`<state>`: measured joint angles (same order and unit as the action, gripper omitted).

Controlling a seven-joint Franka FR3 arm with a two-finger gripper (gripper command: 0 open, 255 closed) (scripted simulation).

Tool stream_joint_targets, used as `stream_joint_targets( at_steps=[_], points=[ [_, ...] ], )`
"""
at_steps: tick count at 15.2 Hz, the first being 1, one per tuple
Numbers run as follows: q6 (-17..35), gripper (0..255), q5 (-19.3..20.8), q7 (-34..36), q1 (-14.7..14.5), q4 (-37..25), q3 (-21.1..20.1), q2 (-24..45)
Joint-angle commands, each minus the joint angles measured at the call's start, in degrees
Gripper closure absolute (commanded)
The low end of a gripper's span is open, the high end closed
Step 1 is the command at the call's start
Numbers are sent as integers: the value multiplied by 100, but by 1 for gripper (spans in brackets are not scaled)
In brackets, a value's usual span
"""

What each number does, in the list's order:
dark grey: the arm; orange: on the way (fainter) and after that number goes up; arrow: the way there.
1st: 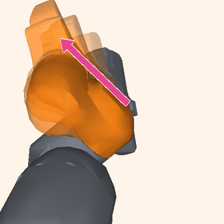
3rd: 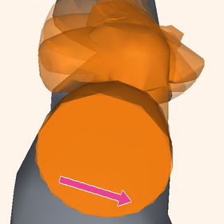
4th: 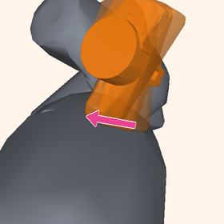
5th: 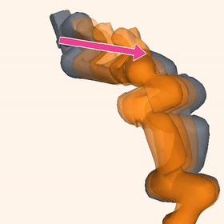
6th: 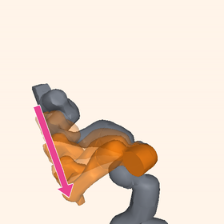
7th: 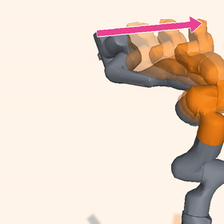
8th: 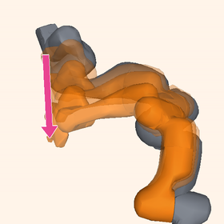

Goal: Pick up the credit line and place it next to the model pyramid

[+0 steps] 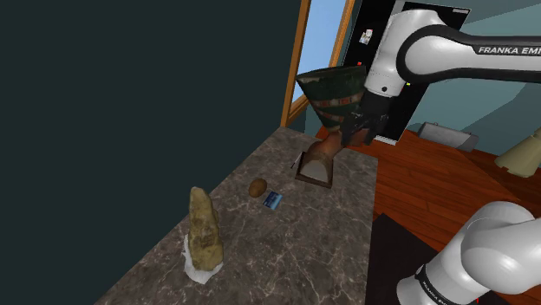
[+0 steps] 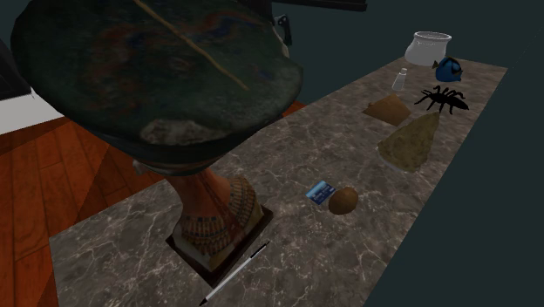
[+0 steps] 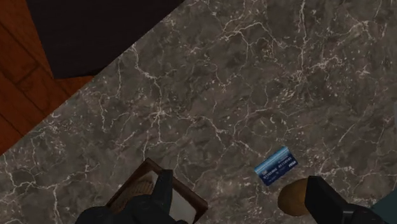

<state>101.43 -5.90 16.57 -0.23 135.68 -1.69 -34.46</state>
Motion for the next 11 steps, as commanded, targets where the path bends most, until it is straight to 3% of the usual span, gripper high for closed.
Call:
stream_joint_targets(
  at_steps=[1, 11],
  points=[
    [188, 0, -194, 366, 20, -9, -88, 371],
    [1105, 0, -1168, 1853, 20, -524, -354, 2524]
  ],
)
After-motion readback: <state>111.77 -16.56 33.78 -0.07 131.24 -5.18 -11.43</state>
